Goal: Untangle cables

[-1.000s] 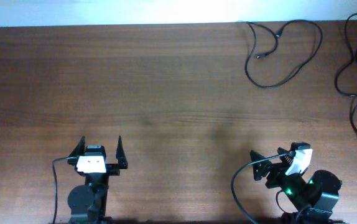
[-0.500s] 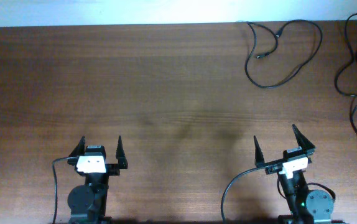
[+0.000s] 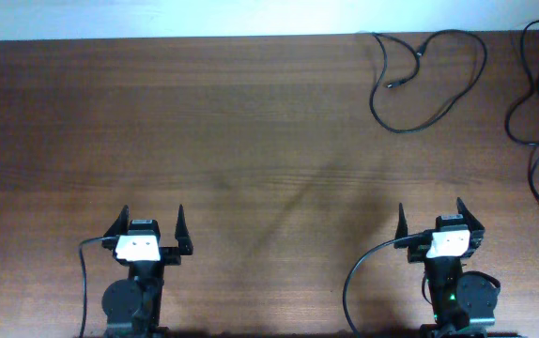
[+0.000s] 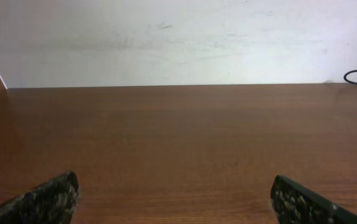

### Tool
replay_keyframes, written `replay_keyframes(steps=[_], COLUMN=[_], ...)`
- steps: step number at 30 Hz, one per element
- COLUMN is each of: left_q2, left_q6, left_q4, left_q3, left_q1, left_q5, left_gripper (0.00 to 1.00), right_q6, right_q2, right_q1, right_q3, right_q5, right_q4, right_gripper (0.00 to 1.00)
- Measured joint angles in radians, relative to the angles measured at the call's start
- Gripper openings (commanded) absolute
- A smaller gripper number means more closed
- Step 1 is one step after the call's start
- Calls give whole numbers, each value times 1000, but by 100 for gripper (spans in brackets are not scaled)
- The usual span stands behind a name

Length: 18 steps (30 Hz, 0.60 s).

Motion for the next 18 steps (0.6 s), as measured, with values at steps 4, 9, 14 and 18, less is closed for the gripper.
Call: replay_keyframes(steps=[4,9,14,18], left_q2=[0,0,0,0], left_q6=[0,0,0,0], left_q4=[0,0,0,0], left_q3=[0,0,0,0], left_q1=[0,0,0,0], left_q5=[0,0,0,0], left_gripper=[99,99,99,99], right_q6=[81,232,303,319], right_q2=[0,0,0,0], right_q1=[0,-1,-1,-1], right_q3=[0,0,0,0], right_q5=[32,87,97,97], right_q4=[2,6,8,8], right_gripper=[99,99,99,99])
